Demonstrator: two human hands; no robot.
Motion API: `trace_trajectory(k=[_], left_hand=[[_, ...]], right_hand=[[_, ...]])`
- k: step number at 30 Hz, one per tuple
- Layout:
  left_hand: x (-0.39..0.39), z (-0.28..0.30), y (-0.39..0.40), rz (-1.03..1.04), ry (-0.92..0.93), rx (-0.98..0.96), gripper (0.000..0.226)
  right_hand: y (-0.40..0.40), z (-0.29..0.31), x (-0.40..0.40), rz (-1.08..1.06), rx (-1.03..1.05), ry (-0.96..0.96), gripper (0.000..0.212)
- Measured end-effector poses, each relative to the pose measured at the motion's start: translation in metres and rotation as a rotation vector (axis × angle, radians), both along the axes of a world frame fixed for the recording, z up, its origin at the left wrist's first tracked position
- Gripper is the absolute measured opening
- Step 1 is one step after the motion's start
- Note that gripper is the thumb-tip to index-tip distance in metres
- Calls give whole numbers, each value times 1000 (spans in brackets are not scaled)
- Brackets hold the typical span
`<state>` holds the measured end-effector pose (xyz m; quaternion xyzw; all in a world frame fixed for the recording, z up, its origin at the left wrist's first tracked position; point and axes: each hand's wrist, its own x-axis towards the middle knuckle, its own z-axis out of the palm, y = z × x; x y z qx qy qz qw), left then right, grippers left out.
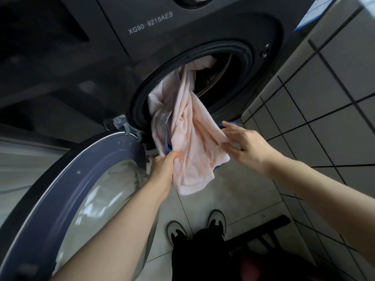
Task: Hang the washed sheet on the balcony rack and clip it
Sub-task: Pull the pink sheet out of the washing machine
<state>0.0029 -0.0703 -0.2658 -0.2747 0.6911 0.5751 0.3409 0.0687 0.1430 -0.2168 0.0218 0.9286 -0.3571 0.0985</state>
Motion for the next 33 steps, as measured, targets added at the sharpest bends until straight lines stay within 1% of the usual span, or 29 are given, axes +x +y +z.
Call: trace_trajectory(k=[2, 5, 8, 9, 11, 13, 15, 16, 17, 18, 19, 21, 23, 24, 25, 27, 30, 31, 33], left_hand=[[0, -5, -4, 11, 6, -1, 62], [4, -4, -8, 14, 13, -27, 46], [7, -3, -12, 33, -5, -31, 39], [8, -2, -13, 39, -31, -2, 38], [11, 0, -11, 54, -106, 110, 33], [13, 2, -9, 39, -170, 213, 39], [15, 6, -7, -4, -193, 268, 59], [16, 8, -5, -19, -184, 257, 69], [16, 9, -3, -19, -167, 212, 71], [17, 11, -2, -15, -133, 139, 64], [19, 12, 0, -19, -92, 54, 52], [21, 12, 2, -33, -38, -79, 35], [21, 10, 0, -26, 12, -123, 32], [20, 10, 0, -20, 28, -130, 30], [19, 11, -1, -14, 37, -128, 28], [19, 16, -2, -9, 64, -101, 27], [20, 22, -5, -39, 56, -49, 36], [20, 23, -7, -45, 51, -36, 33], [20, 27, -10, -41, 38, 3, 24]], right_hand=[[-6, 0, 2, -3, -10, -15, 15], [-15, 1, 3, 43, 43, -14, 21], [-32, 2, 9, 130, 12, -30, 15], [-39, 0, 14, 156, 5, -64, 15], [-52, -4, 22, 180, 0, -132, 22], [-62, -10, 28, 186, 14, -198, 28], [-70, -13, 32, 199, 20, -231, 25], [-74, -13, 34, 217, 22, -245, 22], [-77, -14, 36, 241, 7, -259, 17], [-79, -15, 39, 264, -11, -283, 11], [-80, -16, 41, 290, -27, -302, 5], [-79, -15, 41, 307, -42, -336, 9], [-72, -13, 34, 274, -45, -336, 17], [-67, -12, 30, 224, -58, -349, 20], [-62, -11, 26, 129, -108, -377, 22], [-53, -13, 18, -135, -283, -427, 22], [-45, -25, 7, -587, -589, -482, 24], [-43, -32, 4, -705, -654, -521, 27], [-41, -49, -4, -861, -719, -615, 38]])
